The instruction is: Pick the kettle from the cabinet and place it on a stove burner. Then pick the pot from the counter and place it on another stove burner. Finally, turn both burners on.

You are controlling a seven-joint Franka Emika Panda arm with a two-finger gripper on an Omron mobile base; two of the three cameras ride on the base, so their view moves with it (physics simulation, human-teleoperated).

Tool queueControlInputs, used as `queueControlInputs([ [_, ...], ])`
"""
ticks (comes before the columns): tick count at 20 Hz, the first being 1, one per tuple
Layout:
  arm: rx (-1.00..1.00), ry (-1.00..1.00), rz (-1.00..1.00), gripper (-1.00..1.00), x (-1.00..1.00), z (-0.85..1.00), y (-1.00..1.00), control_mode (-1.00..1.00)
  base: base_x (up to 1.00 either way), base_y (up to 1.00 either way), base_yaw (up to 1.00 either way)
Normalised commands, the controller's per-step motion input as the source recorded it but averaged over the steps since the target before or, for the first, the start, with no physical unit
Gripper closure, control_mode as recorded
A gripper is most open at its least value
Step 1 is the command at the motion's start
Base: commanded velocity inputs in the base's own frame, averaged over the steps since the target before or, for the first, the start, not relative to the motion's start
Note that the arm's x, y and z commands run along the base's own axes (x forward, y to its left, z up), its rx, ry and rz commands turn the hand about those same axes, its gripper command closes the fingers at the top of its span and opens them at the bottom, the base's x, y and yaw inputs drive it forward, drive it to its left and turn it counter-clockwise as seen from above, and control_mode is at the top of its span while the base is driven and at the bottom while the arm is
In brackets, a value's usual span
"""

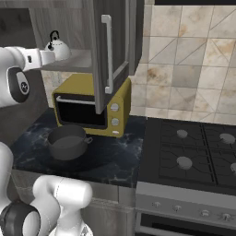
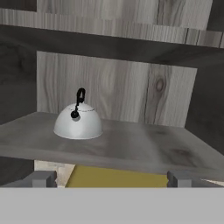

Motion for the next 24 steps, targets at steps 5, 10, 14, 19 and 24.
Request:
queueControlInputs([
  [5, 0.0, 0.0, -0.05, -1.0, 0.22, 0.0, 0.09, -1.0, 0.0, 0.0, 0.0],
  [10, 0.0, 0.0, -0.07, -1.0, 0.22, 0.0, 0.18, -1.0, 0.0, 0.0, 0.0],
  [14, 0.0, 0.0, -0.03, -1.0, 0.13, 0.05, 0.1, -1.0, 0.0, 0.0, 0.0],
  [19, 0.0, 0.0, 0.0, -1.0, 0.04, 0.11, 0.14, -1.0, 0.0, 0.0, 0.0],
  [24, 0.0, 0.0, 0.0, -1.0, 0.06, 0.11, 0.12, -1.0, 0.0, 0.0, 0.0],
])
